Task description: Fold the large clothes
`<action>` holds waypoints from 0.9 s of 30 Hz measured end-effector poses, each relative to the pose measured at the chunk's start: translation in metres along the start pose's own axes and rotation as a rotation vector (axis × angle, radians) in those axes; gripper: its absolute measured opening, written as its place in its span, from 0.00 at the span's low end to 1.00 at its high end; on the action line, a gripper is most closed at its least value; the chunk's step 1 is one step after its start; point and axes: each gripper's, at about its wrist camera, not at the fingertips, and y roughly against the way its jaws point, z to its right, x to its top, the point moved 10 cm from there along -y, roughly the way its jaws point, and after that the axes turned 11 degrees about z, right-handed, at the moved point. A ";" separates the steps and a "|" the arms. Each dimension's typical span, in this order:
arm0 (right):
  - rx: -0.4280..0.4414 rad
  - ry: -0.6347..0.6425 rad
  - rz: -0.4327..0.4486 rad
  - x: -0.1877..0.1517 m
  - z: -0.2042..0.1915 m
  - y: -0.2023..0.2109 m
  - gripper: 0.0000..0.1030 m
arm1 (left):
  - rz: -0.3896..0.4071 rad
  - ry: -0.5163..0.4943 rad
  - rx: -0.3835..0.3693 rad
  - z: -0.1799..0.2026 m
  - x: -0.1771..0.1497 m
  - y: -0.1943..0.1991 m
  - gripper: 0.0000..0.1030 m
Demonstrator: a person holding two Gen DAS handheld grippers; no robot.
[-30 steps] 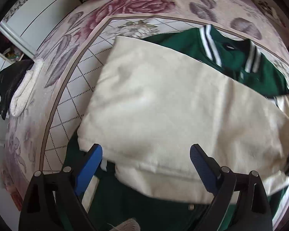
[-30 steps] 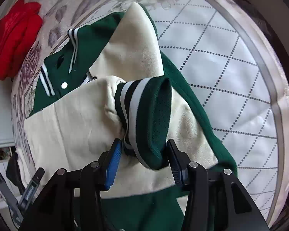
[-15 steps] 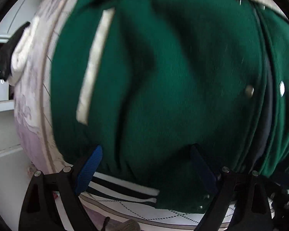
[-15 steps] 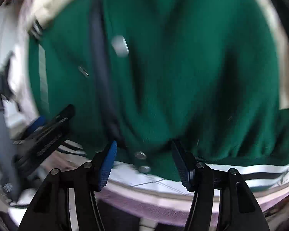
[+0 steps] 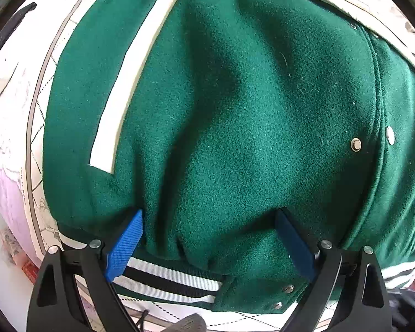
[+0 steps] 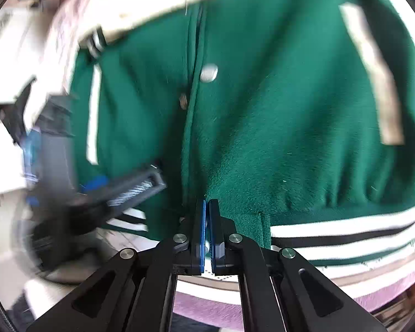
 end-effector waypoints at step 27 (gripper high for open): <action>-0.107 0.027 0.374 0.274 0.227 0.227 0.70 | 0.327 0.202 0.241 0.145 0.108 0.120 0.94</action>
